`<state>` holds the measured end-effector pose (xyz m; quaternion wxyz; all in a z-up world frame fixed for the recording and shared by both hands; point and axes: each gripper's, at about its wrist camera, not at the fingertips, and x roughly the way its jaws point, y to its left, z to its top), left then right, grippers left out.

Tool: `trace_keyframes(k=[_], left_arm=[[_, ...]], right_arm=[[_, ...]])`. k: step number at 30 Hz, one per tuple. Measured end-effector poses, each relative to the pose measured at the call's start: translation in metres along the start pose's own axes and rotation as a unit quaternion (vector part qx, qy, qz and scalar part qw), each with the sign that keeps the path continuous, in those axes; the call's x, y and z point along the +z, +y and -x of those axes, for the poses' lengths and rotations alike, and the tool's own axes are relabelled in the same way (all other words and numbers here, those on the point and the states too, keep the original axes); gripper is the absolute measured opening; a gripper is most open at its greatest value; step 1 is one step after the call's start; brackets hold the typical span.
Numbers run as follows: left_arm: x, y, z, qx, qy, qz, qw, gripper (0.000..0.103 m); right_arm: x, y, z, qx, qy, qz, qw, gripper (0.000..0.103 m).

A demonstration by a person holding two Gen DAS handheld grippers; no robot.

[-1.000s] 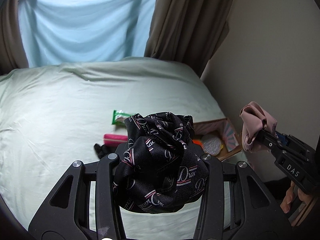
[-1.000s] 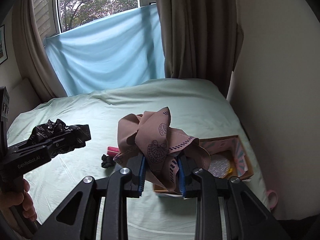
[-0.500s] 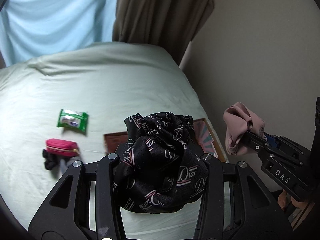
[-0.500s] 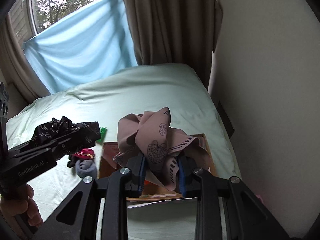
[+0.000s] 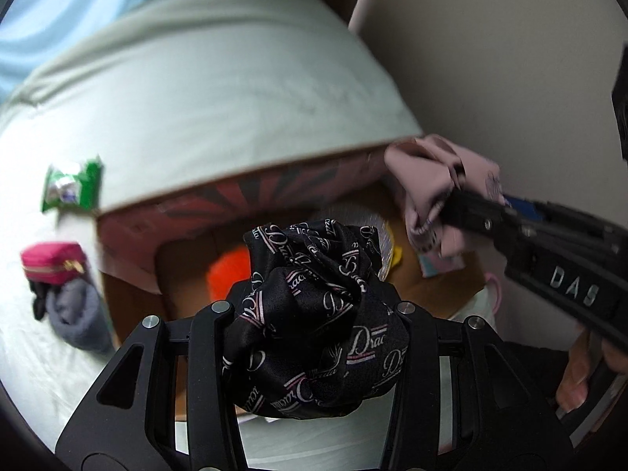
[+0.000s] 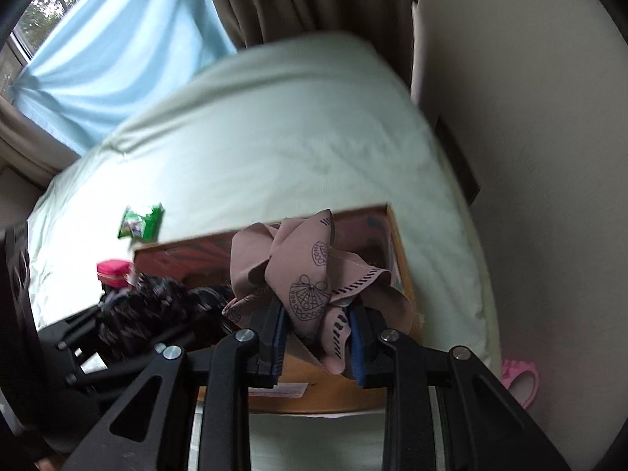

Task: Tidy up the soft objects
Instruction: 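Open both tools to drop the two scarves into the box, then move the left tool to the black scrunchie while the right approaches the grey sock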

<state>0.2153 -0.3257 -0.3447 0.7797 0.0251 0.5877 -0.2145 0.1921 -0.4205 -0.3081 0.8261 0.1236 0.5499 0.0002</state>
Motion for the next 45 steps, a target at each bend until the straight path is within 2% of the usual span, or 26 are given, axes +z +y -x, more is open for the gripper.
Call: trace_keyframes(k=[5, 8, 10, 11, 12, 13, 15, 16, 22, 31, 40, 45], left_arm=[[-0.014, 0.010, -0.038, 0.009, 0.052, 0.035, 0.9980, 0.038], [-0.015, 0.007, -0.046, 0.023, 0.062, 0.025, 0.9975, 0.038], [-0.013, 0.001, -0.043, 0.028, 0.051, 0.018, 0.9981, 0.042], [-0.011, -0.001, -0.037, 0.032, 0.040, 0.013, 0.9986, 0.057], [-0.008, -0.003, -0.034, 0.037, 0.036, 0.011, 0.9986, 0.088], [-0.008, -0.004, -0.028, 0.048, 0.028, 0.009, 0.9984, 0.102], [-0.011, -0.004, -0.017, 0.055, 0.013, 0.003, 0.9984, 0.103], [-0.012, -0.004, -0.016, 0.054, 0.020, 0.002, 0.9983, 0.103], [-0.017, 0.011, -0.013, 0.058, 0.037, 0.005, 0.9976, 0.103], [-0.015, 0.014, 0.027, 0.049, 0.007, -0.006, 0.9988, 0.103], [-0.025, 0.030, 0.121, 0.049, -0.053, 0.016, 0.9973, 0.103], [-0.046, 0.055, 0.195, 0.054, -0.110, 0.039, 0.9917, 0.103]], right_arm=[[0.005, -0.010, -0.043, 0.009, 0.077, 0.003, 0.997, 0.024], [0.004, -0.014, -0.053, 0.016, 0.091, -0.001, 0.996, 0.025], [0.006, -0.017, -0.058, 0.028, 0.097, -0.009, 0.995, 0.025], [0.008, -0.018, -0.059, 0.034, 0.097, -0.012, 0.995, 0.030], [0.009, -0.018, -0.060, 0.038, 0.097, -0.012, 0.994, 0.040], [0.011, -0.016, -0.062, 0.042, 0.100, -0.010, 0.994, 0.050], [0.014, -0.014, -0.066, 0.041, 0.101, -0.006, 0.994, 0.094], [0.014, -0.014, -0.068, 0.043, 0.102, -0.007, 0.994, 0.099], [0.010, -0.017, -0.064, 0.048, 0.085, -0.017, 0.995, 0.100], [0.008, -0.005, -0.029, 0.050, 0.060, -0.015, 0.997, 0.100], [0.003, 0.038, 0.053, 0.048, 0.009, 0.012, 0.999, 0.100], [-0.006, 0.073, 0.108, 0.052, -0.026, 0.034, 0.998, 0.100]])
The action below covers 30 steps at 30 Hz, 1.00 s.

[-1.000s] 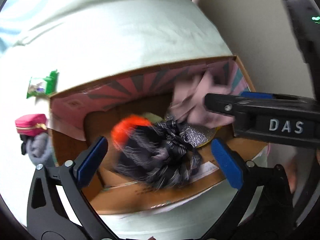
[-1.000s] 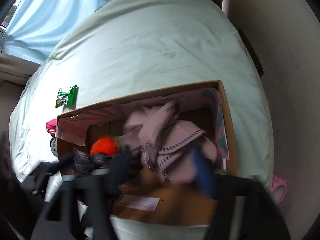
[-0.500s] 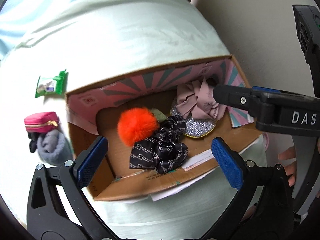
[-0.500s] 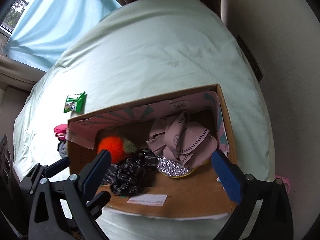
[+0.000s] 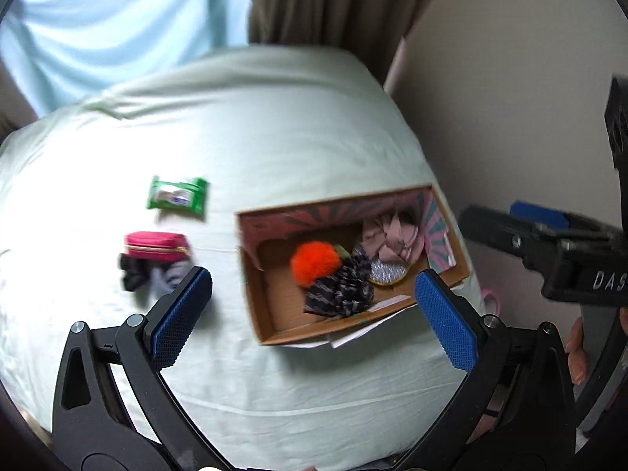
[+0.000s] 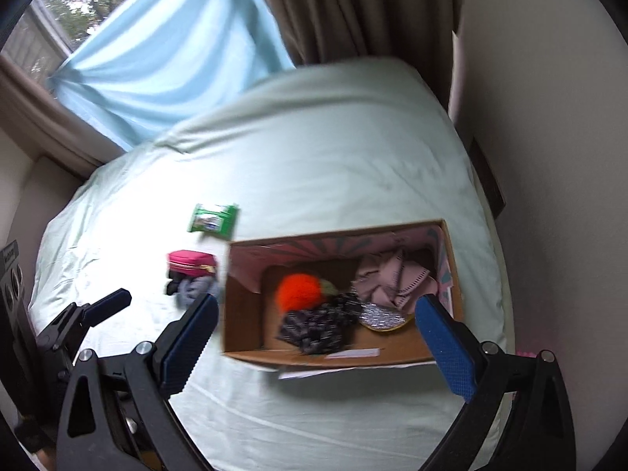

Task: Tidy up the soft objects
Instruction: 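Move the left tool to the black scrunchie while the right approaches the grey sock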

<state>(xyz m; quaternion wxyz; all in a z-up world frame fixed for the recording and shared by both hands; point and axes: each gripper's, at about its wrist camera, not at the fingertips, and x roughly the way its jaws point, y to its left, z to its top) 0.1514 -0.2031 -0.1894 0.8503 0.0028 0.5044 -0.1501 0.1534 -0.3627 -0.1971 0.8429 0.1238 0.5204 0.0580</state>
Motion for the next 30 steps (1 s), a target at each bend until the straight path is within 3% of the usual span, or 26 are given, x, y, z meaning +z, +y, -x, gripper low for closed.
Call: trace_keyframes(k=[8, 16, 23, 30], left_arm=[[-0.023, 0.058, 0.112, 0.052, -0.079, 0.001, 0.9955, 0.103], [-0.057, 0.126, 0.187, 0.084, -0.137, 0.018, 0.9868, 0.103], [-0.085, 0.172, 0.217, 0.090, -0.167, 0.016, 0.9816, 0.103], [-0.091, 0.216, 0.209, 0.054, -0.145, 0.017, 0.9878, 0.103]], right_arm=[[-0.029, 0.086, 0.070, -0.003, -0.069, 0.064, 0.996, 0.100], [-0.071, 0.155, 0.117, -0.018, -0.131, 0.094, 0.987, 0.100], [-0.100, 0.193, 0.134, -0.022, -0.167, 0.087, 0.982, 0.100], [-0.116, 0.228, 0.121, -0.031, -0.174, 0.071, 0.982, 0.100]])
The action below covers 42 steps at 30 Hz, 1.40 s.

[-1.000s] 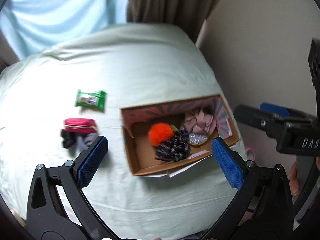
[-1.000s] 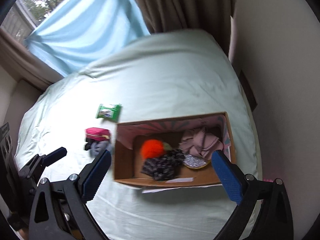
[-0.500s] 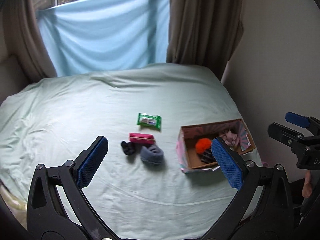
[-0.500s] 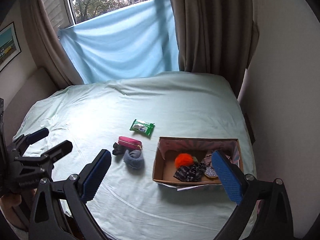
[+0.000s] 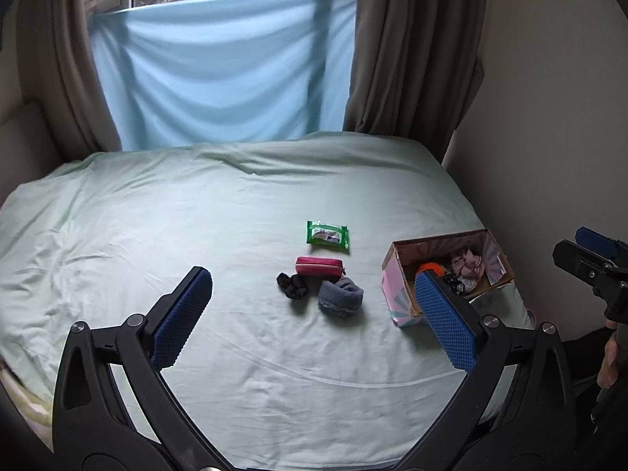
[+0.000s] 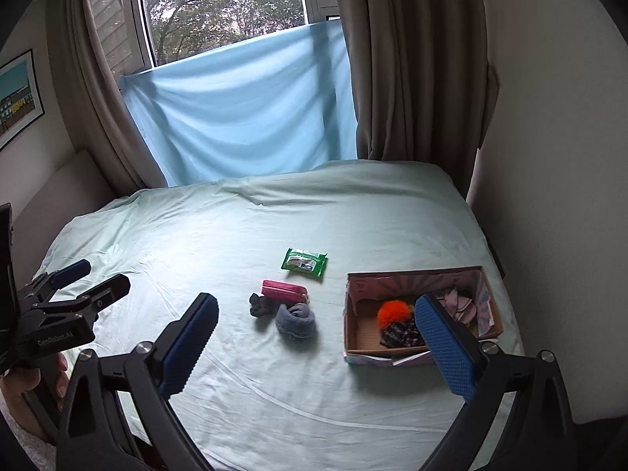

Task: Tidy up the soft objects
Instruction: 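Move the left tool to the black scrunchie while the right approaches the grey sock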

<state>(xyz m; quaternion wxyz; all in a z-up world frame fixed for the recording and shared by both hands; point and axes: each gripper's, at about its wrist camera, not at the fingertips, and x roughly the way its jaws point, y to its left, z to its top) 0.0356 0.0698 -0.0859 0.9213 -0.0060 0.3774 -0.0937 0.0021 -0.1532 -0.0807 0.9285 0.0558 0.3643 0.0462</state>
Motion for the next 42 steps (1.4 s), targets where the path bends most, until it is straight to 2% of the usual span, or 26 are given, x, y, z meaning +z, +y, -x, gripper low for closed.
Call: trace_keyframes(k=[7, 12, 18, 25, 29, 33, 37, 40, 41, 42], left_arm=[[-0.005, 0.043, -0.043, -0.057, 0.016, -0.019, 0.9981, 0.103], [-0.014, 0.064, -0.088, -0.103, 0.014, -0.058, 0.9928, 0.103], [-0.039, 0.084, -0.171, -0.133, 0.037, -0.106, 0.9847, 0.103], [-0.077, 0.089, -0.266, -0.156, 0.066, -0.140, 0.9756, 0.102], [-0.093, 0.083, -0.317, -0.185, 0.079, -0.142, 0.9692, 0.102], [-0.106, 0.073, -0.362, -0.189, 0.092, -0.155, 0.9655, 0.100], [-0.116, 0.066, -0.393, -0.184, 0.098, -0.164, 0.9640, 0.099], [-0.122, 0.061, -0.410, -0.186, 0.105, -0.171, 0.9619, 0.087], [-0.124, 0.058, -0.417, -0.183, 0.111, -0.175, 0.9610, 0.078], [-0.126, 0.057, -0.423, -0.181, 0.117, -0.176, 0.9606, 0.075]], right_arm=[[-0.011, 0.036, -0.041, -0.009, 0.014, -0.025, 1.000, 0.100], [-0.025, 0.056, -0.094, -0.014, 0.030, -0.055, 0.998, 0.100], [-0.049, 0.066, -0.163, -0.021, 0.044, -0.081, 0.996, 0.100], [-0.081, 0.064, -0.242, -0.030, 0.052, -0.112, 0.992, 0.100], [-0.098, 0.055, -0.285, -0.034, 0.051, -0.135, 0.989, 0.100], [-0.108, 0.048, -0.318, -0.034, 0.051, -0.157, 0.986, 0.095], [-0.116, 0.039, -0.347, -0.043, 0.057, -0.171, 0.983, 0.095], [-0.124, 0.032, -0.366, -0.048, 0.067, -0.186, 0.979, 0.095], [-0.127, 0.030, -0.372, -0.048, 0.071, -0.192, 0.978, 0.095], [-0.131, 0.028, -0.377, -0.048, 0.074, -0.198, 0.976, 0.095]])
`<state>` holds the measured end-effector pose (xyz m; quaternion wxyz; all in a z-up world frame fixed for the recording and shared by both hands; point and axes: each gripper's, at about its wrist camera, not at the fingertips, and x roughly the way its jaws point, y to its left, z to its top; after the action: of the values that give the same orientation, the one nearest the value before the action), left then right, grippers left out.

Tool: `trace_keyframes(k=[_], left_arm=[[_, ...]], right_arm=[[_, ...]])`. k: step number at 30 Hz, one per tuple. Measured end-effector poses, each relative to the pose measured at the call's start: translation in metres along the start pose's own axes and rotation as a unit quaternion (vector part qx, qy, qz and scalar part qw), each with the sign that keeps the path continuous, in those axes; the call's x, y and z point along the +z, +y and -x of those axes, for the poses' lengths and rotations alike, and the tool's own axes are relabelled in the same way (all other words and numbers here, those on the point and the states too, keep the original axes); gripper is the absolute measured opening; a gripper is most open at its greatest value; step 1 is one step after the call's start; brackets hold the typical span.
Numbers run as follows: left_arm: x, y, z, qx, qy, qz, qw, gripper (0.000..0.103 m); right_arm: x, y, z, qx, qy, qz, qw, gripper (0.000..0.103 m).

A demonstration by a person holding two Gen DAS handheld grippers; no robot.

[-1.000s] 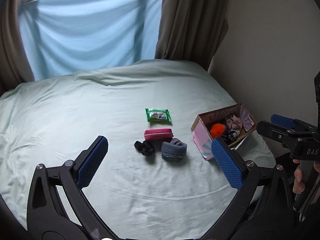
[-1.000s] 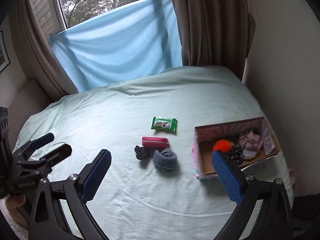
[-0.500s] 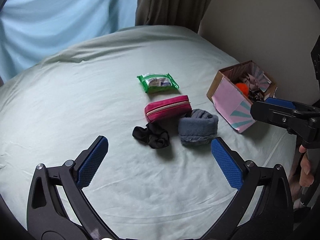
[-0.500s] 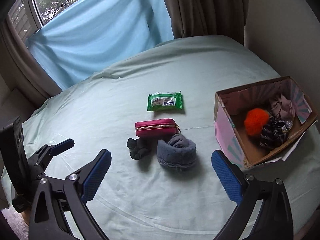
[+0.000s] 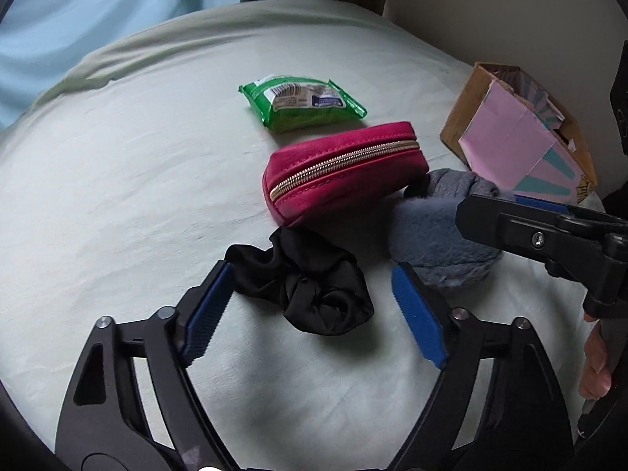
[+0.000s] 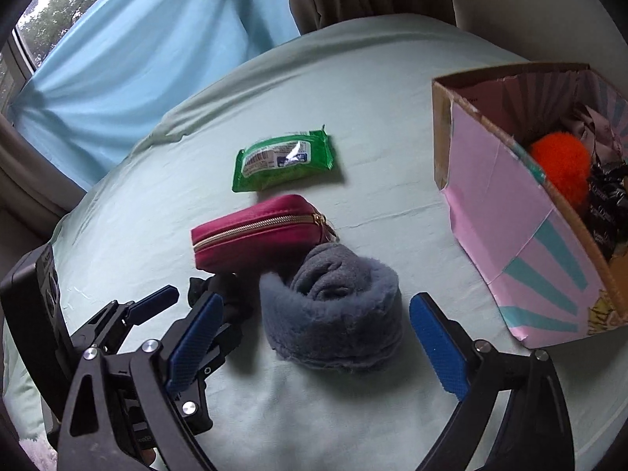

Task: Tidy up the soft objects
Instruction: 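Move the left tool to the black scrunchie while the right approaches the grey sock, then grasp the black scrunchie with the left tool while the right grasps the grey sock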

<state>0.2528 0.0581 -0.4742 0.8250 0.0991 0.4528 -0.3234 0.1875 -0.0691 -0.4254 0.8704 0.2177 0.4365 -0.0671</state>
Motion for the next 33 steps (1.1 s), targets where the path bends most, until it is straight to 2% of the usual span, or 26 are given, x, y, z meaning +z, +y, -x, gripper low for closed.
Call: trace_keyframes(k=[3, 7, 10, 12, 14, 18, 21, 28, 33], left_arm=[[0.001, 0.003, -0.010, -0.002, 0.004, 0.007, 1.0000, 0.074], [0.004, 0.004, -0.019, -0.002, 0.012, 0.010, 0.9999, 0.073], [0.005, 0.003, -0.026, 0.013, 0.018, 0.004, 0.9997, 0.061], [0.008, 0.004, -0.029, 0.020, 0.018, 0.003, 0.9996, 0.044], [0.010, 0.007, -0.029, 0.024, 0.020, 0.007, 0.9995, 0.033], [0.011, 0.012, -0.027, 0.032, 0.028, 0.013, 0.9990, 0.022], [0.015, 0.014, -0.021, 0.029, 0.032, 0.020, 0.9989, 0.020], [0.018, 0.004, 0.015, 0.025, 0.025, 0.023, 0.9991, 0.020], [0.024, -0.009, 0.061, 0.033, 0.015, 0.037, 0.9987, 0.020]], right_arm=[[-0.004, -0.003, -0.014, 0.001, 0.011, -0.004, 1.000, 0.089], [-0.005, -0.005, -0.025, -0.008, 0.013, -0.009, 1.000, 0.088], [-0.003, -0.007, -0.030, -0.015, 0.010, -0.014, 1.000, 0.084], [-0.003, -0.009, -0.035, -0.024, 0.013, -0.015, 1.000, 0.075], [-0.003, -0.011, -0.036, -0.027, 0.012, -0.017, 0.999, 0.070], [-0.004, -0.009, -0.038, -0.033, 0.018, -0.012, 0.999, 0.054], [-0.003, -0.007, -0.031, -0.032, 0.026, -0.009, 0.999, 0.045], [0.002, 0.001, -0.005, -0.032, 0.027, -0.005, 0.999, 0.043], [0.010, 0.010, 0.030, -0.025, 0.019, 0.004, 0.999, 0.043]])
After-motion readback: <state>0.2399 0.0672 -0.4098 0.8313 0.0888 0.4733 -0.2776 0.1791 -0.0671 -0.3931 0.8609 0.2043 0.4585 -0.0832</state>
